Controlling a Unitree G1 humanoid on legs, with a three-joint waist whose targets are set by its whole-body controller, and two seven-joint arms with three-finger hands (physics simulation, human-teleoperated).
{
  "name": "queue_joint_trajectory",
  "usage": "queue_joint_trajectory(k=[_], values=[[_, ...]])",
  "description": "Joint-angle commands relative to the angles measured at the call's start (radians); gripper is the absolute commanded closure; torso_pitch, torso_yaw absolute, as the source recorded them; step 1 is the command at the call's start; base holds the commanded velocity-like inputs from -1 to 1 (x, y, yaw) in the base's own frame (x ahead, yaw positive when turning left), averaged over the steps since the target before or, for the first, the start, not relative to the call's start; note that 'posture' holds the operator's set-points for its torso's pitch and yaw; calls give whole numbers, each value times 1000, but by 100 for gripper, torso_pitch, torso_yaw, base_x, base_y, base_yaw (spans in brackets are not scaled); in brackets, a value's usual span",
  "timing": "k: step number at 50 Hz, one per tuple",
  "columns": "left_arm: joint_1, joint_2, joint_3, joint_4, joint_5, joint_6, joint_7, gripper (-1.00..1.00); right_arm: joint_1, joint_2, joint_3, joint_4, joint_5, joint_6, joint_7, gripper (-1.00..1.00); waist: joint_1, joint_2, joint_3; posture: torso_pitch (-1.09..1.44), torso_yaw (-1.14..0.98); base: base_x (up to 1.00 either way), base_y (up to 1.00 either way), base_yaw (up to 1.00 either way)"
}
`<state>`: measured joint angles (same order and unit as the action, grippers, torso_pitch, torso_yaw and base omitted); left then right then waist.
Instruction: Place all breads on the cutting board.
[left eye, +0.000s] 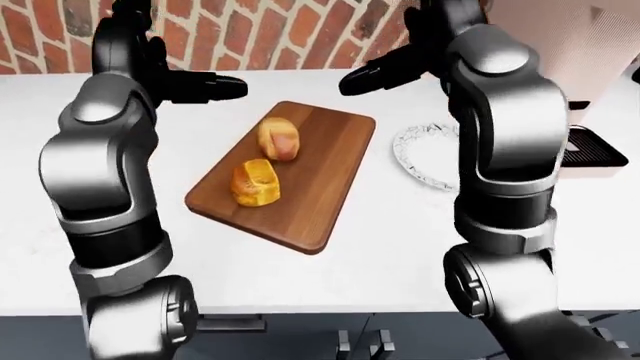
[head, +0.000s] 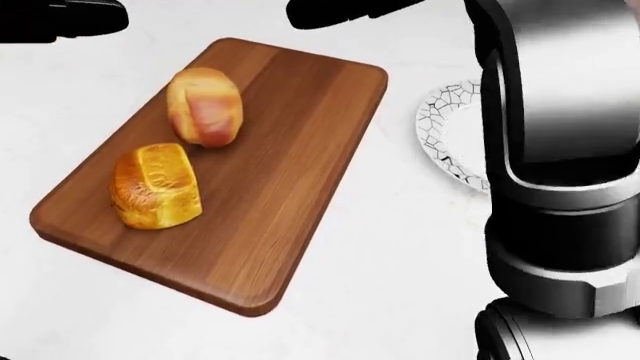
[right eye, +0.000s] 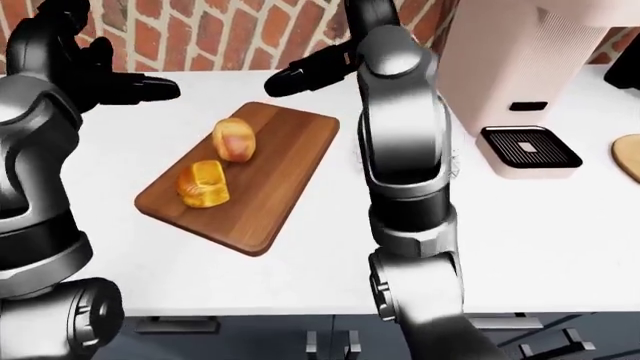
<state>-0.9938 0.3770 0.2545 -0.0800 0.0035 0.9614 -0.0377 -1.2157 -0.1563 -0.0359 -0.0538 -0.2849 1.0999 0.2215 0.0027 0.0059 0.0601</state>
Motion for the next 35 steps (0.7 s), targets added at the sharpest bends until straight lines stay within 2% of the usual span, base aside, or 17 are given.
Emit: queue_joint_trajectory(k=[1, 5, 14, 16, 17, 18, 24, 26, 31, 35], values=[[-36, 32, 11, -50, -50, -42, 49, -100, -27, -21, 2, -118, -5, 75, 11, -100, 0, 3, -33, 0, 0, 0, 0, 0], [-18, 54, 7, -100, -102, -37, 96, -100, -6, -50, 21, -233, -20, 156, 43, -100, -2, 5, -29, 0, 0, 0, 0, 0], [10, 87, 26, -230, -196, -27, 192, -100, -14, -82, 43, -333, -67, 205, 84, -100, -7, 12, -22, 0, 0, 0, 0, 0], [13, 104, 21, -264, -196, -37, 208, -100, -14, -51, 18, -383, -67, 225, 80, -100, -7, 14, -22, 0, 0, 0, 0, 0], [27, 125, 1, -288, -179, -55, 203, -100, 8, -47, 22, -416, -70, 221, 74, -100, -8, 15, -22, 0, 0, 0, 0, 0], [27, 115, 10, -306, -187, -37, 209, -100, 29, -59, 45, -438, -80, 217, 76, -100, -8, 16, -21, 0, 0, 0, 0, 0], [82, 98, 41, -446, -229, -25, 253, -100, 51, -64, 79, -594, -142, 263, 86, -100, -9, 16, -17, 0, 0, 0, 0, 0], [79, 120, 34, -463, -218, -23, 265, -100, 30, -5, 19, -610, -129, 230, 66, -100, -9, 19, -15, 0, 0, 0, 0, 0], [80, 128, 64, -550, -243, -27, 301, -100, 33, -39, 28, -661, -129, 229, 45, -100, -11, 19, -11, 0, 0, 0, 0, 0], [40, 150, 76, -571, -284, -3, 335, -100, 27, -55, 27, -687, -127, 250, 45, -100, -12, 18, -8, 0, 0, 0, 0, 0]])
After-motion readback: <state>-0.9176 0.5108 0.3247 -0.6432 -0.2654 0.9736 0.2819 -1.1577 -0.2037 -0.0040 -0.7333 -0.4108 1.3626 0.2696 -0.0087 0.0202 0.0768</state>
